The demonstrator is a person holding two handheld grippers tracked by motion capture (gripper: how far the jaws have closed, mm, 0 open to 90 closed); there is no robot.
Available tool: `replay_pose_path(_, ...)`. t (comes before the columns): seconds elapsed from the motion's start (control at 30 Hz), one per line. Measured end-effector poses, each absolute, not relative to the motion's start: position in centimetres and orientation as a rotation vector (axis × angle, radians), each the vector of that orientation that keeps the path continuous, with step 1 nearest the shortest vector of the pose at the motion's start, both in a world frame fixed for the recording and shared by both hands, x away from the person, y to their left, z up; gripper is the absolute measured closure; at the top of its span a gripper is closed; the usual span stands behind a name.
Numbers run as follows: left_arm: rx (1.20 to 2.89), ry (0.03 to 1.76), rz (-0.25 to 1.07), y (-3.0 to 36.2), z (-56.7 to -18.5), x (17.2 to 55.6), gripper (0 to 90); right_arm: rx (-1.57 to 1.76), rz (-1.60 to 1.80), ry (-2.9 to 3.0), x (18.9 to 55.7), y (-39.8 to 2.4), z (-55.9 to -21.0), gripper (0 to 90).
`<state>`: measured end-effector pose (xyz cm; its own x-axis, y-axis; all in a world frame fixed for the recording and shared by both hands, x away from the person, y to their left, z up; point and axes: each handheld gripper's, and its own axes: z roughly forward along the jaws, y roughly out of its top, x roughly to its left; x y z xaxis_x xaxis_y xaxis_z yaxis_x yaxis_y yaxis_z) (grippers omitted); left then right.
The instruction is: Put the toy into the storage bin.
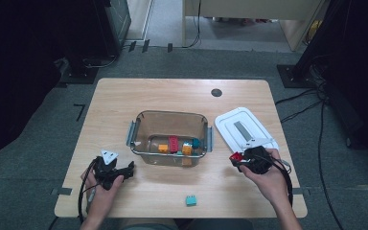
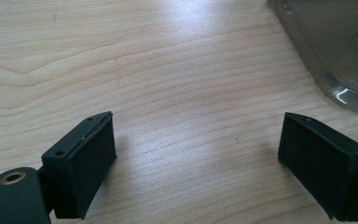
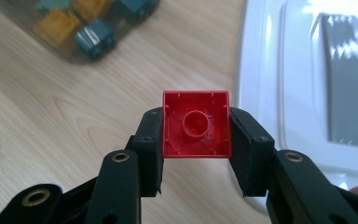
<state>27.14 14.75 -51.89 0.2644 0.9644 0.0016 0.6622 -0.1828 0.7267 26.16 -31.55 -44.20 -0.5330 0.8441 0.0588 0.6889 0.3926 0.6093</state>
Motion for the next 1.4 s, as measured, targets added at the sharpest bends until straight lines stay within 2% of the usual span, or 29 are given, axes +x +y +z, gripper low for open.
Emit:
replay_pose_path(0.33, 1.921, 1.468, 0.635, 14.7, -51.9, 27.1, 10.8, 1.256, 0.891, 2.381, 28.2, -30.0, -39.6, 60.0)
replay_pose_path(0.6, 1.924, 1.467, 0.636, 14.8, -51.9, 27.2, 10.8, 1.181, 0.937, 2.400, 29.9, -27.5, -37.2, 60.0)
replay_pose_path(1.4, 1.924, 1.467, 0.636, 14.8, -51.9, 27.2, 10.8, 1.036, 0.972, 2.524, 32.5, -19.8, -36.6, 60.0)
